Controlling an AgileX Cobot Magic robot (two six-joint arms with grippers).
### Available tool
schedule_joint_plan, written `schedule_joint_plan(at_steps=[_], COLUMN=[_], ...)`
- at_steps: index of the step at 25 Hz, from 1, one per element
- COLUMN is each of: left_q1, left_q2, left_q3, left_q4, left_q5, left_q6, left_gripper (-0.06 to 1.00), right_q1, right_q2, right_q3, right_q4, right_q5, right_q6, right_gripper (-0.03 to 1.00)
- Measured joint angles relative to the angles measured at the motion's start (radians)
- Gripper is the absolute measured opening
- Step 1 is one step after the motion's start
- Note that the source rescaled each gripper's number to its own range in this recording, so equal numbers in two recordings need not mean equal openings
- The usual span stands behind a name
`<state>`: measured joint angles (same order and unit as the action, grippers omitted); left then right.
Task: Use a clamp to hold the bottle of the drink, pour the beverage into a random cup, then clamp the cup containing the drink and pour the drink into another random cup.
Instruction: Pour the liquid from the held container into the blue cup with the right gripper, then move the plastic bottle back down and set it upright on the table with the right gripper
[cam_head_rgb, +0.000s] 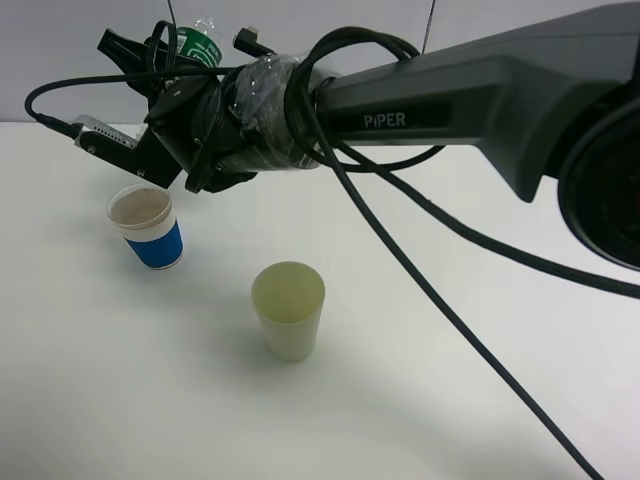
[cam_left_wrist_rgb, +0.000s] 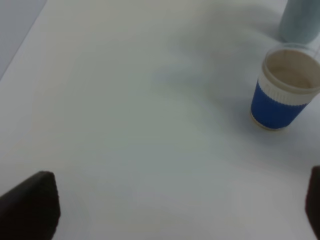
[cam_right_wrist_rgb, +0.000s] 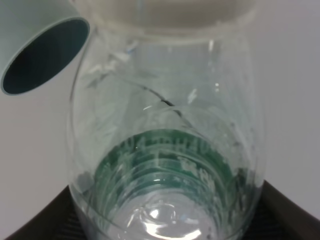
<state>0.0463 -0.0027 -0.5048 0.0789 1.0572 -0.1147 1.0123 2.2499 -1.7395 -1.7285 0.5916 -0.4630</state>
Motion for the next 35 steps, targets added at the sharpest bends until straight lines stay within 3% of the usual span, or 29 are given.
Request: schedule_joint_plan(at_steps=[5, 13, 18, 23, 25, 29, 35], left_q1=[0.000, 0.000, 0.000, 0.000, 0.000, 0.000, 0.000], left_q2=[0.000, 0.000, 0.000, 0.000, 0.000, 0.000, 0.000], left_q3=[0.000, 0.000, 0.000, 0.000, 0.000, 0.000, 0.000], left_q4=[0.000, 0.000, 0.000, 0.000, 0.000, 0.000, 0.000], left_q5=[0.000, 0.000, 0.000, 0.000, 0.000, 0.000, 0.000], left_q6=[0.000, 0.000, 0.000, 0.000, 0.000, 0.000, 0.000], left_gripper=[1.00, 1.00, 1.00, 1.00, 1.00, 1.00, 1.00], right_q1=[0.000, 0.000, 0.000, 0.000, -0.002, -0.015, -0.045], right_q2=[0.000, 0.000, 0.000, 0.000, -0.006, -0.046, -0.159], right_q3=[0.000, 0.000, -0.003, -0.003, -0.003, -0.003, -0.003], right_q4=[0.000, 0.065, 0.173, 0.294, 0.330, 0.425, 0.681], right_q5=[-0.001, -0.007, -0.058, -0.068, -0.058, -0.017, 0.013], right_q6=[0.043, 0.266, 0.515, 0.874, 0.967, 1.022, 1.023], right_gripper=[0.00, 0.00, 0.00, 0.00, 0.00, 0.00, 0.00])
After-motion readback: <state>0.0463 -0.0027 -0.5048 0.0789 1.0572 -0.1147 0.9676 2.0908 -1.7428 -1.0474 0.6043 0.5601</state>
